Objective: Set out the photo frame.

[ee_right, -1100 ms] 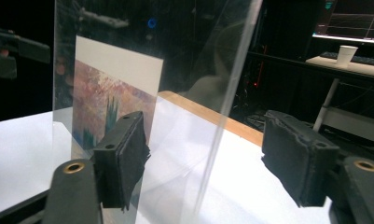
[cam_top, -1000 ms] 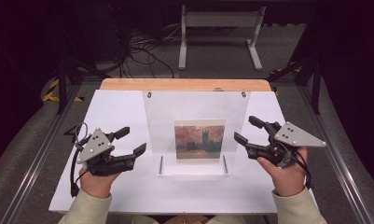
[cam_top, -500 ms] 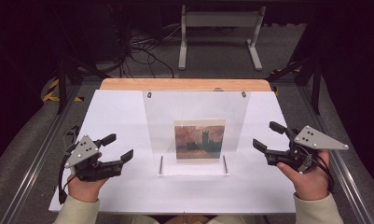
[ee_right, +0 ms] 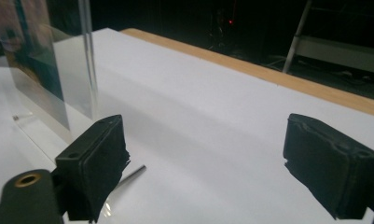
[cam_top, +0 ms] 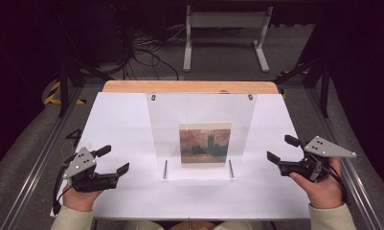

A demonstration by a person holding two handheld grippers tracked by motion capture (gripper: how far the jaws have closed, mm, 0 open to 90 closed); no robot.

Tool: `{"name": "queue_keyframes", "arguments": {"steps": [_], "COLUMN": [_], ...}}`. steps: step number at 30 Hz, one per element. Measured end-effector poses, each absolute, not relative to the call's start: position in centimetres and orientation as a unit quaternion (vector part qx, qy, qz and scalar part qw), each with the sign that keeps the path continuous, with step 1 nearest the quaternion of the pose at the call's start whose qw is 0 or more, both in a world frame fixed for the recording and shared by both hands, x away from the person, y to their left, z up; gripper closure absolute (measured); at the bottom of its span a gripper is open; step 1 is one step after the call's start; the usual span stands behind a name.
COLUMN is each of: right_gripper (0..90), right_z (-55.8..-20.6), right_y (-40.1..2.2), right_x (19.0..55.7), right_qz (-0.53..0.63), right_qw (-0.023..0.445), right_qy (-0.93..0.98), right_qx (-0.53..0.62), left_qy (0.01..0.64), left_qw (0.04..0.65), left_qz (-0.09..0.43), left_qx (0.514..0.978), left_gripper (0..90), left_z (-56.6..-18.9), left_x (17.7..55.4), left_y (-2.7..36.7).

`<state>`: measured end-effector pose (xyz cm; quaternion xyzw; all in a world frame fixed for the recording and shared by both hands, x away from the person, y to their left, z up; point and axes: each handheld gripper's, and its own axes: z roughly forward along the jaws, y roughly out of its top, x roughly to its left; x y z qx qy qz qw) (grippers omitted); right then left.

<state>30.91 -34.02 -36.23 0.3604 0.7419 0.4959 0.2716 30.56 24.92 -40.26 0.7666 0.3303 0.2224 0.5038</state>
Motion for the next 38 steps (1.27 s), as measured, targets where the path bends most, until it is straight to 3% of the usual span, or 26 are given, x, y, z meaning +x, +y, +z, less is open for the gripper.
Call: {"name": "queue_keyframes", "arguments": {"steps": [15,27,38], "right_gripper": [7.7,7.4,8.4], "right_z": [-41.5,-45.0,-45.4], "right_y": [-35.5,-35.2,-35.0], "right_x": [31.8,32.9,33.0], "right_qz": [0.478,0.449,0.417], "right_qw": [0.236,0.192,0.177], "right_qy": [0.754,0.769,0.785], "right_qx": [0.383,0.413,0.422], "left_qy": [0.358,0.346,0.354], "left_qw": [0.483,0.471,0.475], "left_qz": [0.187,0.181,0.163], "left_qx": [0.777,0.791,0.789], "left_gripper": [11.4,8.7,7.8], "left_z": [-44.7,-46.0,-46.2], "left_x": [32.4,33.2,33.4], "left_y": [26.3,26.1,26.1]}}
